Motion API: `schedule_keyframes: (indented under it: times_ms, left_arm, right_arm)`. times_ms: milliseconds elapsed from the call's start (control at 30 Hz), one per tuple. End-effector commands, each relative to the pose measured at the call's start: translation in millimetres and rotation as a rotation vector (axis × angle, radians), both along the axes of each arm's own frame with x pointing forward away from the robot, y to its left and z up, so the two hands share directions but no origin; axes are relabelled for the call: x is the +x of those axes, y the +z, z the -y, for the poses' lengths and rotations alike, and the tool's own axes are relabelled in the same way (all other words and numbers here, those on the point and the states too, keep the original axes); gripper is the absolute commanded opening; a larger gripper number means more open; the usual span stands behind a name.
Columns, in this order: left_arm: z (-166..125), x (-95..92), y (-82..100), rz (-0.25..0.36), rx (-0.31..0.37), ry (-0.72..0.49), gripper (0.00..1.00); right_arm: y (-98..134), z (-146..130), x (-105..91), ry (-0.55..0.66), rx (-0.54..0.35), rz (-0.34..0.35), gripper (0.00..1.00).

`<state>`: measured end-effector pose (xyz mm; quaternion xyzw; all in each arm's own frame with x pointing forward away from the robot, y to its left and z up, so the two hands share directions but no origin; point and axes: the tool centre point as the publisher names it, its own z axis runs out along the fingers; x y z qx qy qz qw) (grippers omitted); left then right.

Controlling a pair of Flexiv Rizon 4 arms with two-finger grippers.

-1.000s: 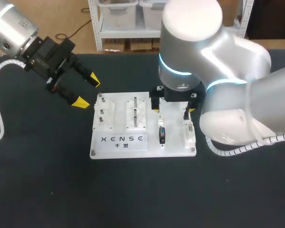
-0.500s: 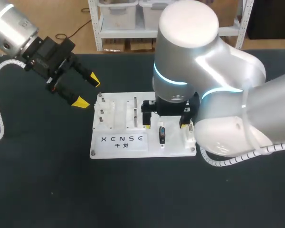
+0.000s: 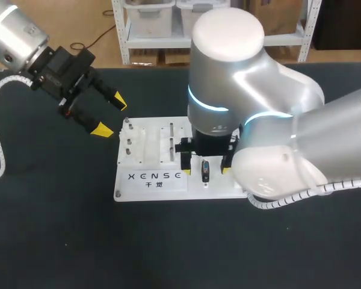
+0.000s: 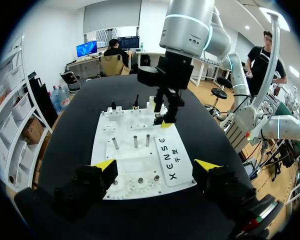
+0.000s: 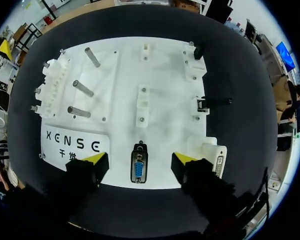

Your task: Insert the USB connector, Ethernet cable, and multi-pin plug into their matching sockets one by one.

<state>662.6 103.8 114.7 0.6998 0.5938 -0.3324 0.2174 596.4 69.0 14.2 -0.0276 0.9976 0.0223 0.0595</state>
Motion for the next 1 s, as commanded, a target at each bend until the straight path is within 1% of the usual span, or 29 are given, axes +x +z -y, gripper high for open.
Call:
schedule_keyframes:
  times_ms: [33, 133, 200, 233, 267, 400, 500, 800, 1000]
  left_arm:
    - [-1, 1.2, -0.2, -0.001, 0.0, -0.004, 1.0]
    - [-1, 1.2, -0.2, -0.001, 0.0, -0.004, 1.0]
    - [-1, 1.2, -0.2, -0.001, 0.0, -0.004, 1.0]
    - [-1, 1.2, -0.2, -0.001, 0.0, -0.004, 1.0]
    - [-1, 1.2, -0.2, -0.001, 0.0, -0.004, 1.0]
    - [-1, 1.2, -0.2, -0.001, 0.0, -0.004, 1.0]
    - [-1, 1.2, -0.2, -0.001, 0.0, -0.004, 1.0]
    - [-1, 1.2, -0.2, -0.001, 0.0, -0.004, 1.0]
    - [-1, 1.2, -0.2, -0.001, 0.0, -0.004, 1.0]
  right_arm:
    - [-2, -1, 0.4, 0.0, -0.004, 0.0, 0.27]
    - [-2, 0, 0.6, 0.001, -0.005, 0.0, 0.14]
    - [-3, 0, 1.2, 0.0, -0.006, 0.002, 0.07]
    - [-3, 0, 1.2, 0.0, -0.007, 0.002, 0.01]
    - [-3, 0, 1.3, 0.0, -0.007, 0.002, 0.0]
    - [-2, 1, 1.7, 0.008, 0.001, 0.003, 0.0]
    - [4, 2, 2.3, 0.013, 0.014, 0.012, 0.0]
    - [40, 11, 6.8, 0.008, 0.058, 0.078, 0.0]
    - [58, 32, 8.2, -0.005, 0.049, 0.109, 0.0]
